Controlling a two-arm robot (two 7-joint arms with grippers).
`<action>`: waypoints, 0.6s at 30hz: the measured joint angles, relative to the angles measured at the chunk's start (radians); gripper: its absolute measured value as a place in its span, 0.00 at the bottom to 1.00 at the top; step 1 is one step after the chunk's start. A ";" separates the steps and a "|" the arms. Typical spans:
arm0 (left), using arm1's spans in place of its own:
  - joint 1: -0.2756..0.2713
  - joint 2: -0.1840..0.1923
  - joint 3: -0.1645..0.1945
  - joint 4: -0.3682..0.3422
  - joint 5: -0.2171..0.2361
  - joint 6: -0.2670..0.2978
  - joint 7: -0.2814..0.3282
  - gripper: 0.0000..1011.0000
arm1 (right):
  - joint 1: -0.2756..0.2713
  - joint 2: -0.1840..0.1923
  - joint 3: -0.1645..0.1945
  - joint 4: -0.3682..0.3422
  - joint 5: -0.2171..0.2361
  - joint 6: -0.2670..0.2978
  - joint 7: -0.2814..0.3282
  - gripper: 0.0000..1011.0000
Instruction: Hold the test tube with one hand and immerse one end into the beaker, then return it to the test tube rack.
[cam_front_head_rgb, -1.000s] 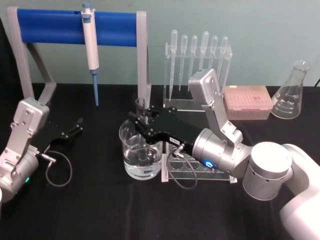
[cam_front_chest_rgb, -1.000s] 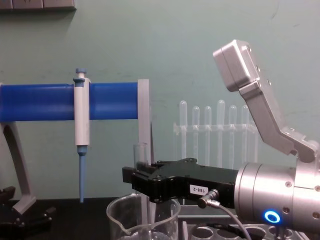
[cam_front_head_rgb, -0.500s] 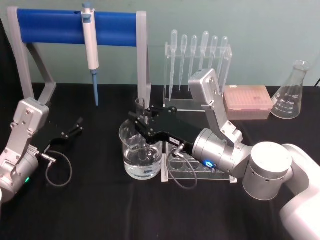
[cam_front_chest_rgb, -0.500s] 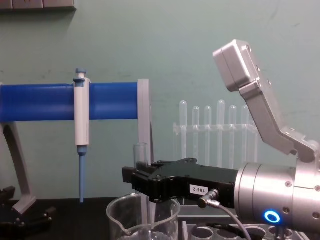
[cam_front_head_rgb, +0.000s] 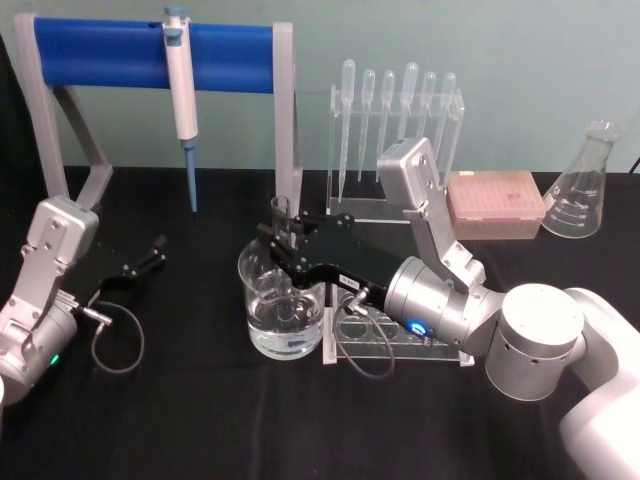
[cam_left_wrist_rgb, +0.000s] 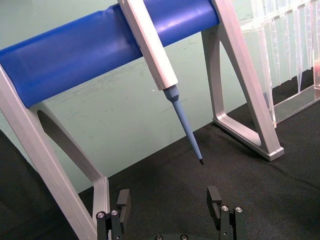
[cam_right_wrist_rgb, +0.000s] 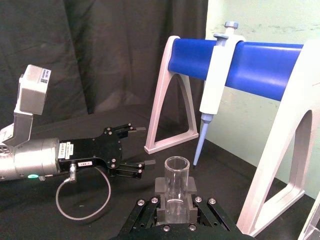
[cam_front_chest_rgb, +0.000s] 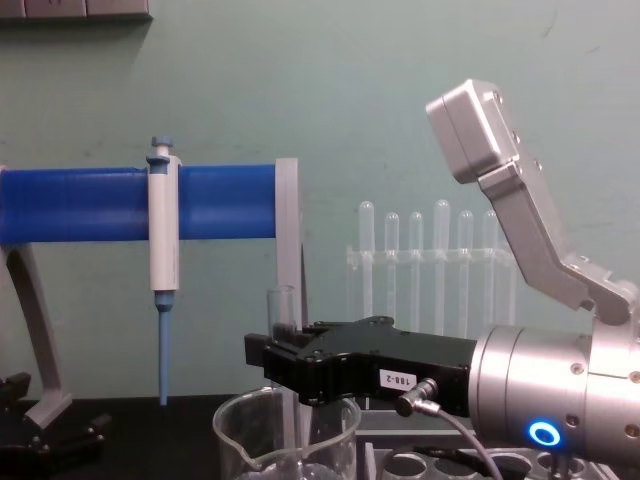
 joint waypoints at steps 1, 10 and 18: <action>0.000 0.000 0.000 0.000 0.000 0.000 0.000 0.99 | 0.000 0.000 0.000 0.000 0.000 0.000 0.000 0.22; 0.000 0.000 0.000 0.000 0.000 0.000 0.000 0.99 | 0.000 0.000 0.000 0.000 0.000 0.000 0.000 0.22; 0.000 0.000 0.000 0.000 0.000 0.000 0.000 0.99 | 0.000 0.000 0.000 0.000 0.000 0.000 0.000 0.22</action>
